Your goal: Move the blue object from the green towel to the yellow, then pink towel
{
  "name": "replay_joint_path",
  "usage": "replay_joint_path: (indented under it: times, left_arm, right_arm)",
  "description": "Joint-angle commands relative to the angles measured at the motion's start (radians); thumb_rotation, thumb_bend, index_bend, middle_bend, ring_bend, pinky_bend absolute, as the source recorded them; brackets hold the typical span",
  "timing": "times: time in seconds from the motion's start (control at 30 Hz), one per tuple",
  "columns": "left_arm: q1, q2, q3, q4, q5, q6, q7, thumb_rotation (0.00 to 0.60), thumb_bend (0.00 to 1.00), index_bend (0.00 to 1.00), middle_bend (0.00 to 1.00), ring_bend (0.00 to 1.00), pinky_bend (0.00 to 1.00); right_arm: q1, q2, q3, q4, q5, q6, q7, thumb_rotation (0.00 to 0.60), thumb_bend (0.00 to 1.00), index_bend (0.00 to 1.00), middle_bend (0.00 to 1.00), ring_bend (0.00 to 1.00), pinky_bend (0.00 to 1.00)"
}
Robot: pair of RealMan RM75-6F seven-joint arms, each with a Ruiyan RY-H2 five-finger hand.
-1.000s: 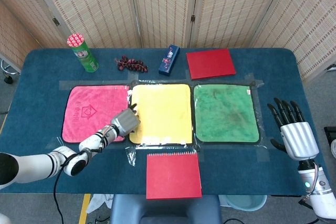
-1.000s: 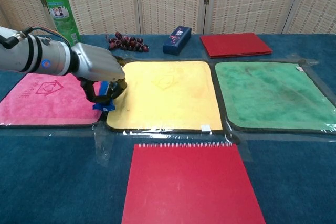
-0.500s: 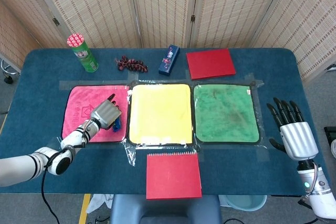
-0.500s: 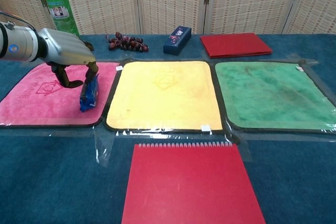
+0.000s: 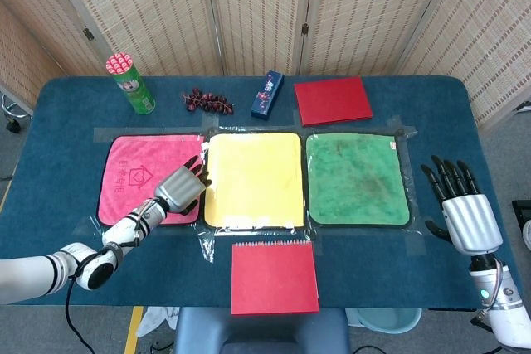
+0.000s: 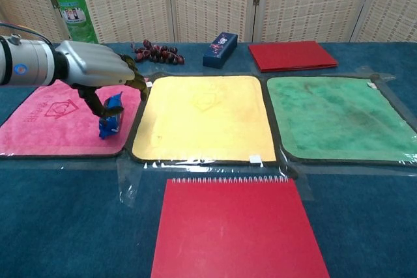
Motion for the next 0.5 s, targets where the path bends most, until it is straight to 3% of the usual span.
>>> replay_joint_path:
  times: [0.03, 0.5]
  left_arm:
    - [-0.004, -0.029, 0.016, 0.026, -0.016, -0.009, 0.048, 0.410, 0.58, 0.25, 0.19, 0.14, 0.00]
    - [0.008, -0.050, 0.070, 0.079, -0.121, -0.022, 0.153, 0.414, 0.58, 0.37, 0.26, 0.17, 0.00]
  right_arm:
    - [-0.001, 0.001, 0.001, 0.001, 0.001, 0.001, 0.001, 0.600, 0.13, 0.00, 0.00, 0.00, 0.00]
    - [-0.005, -0.007, 0.003, 0.009, -0.002, -0.001, 0.014, 0.600, 0.13, 0.00, 0.00, 0.00, 0.00]
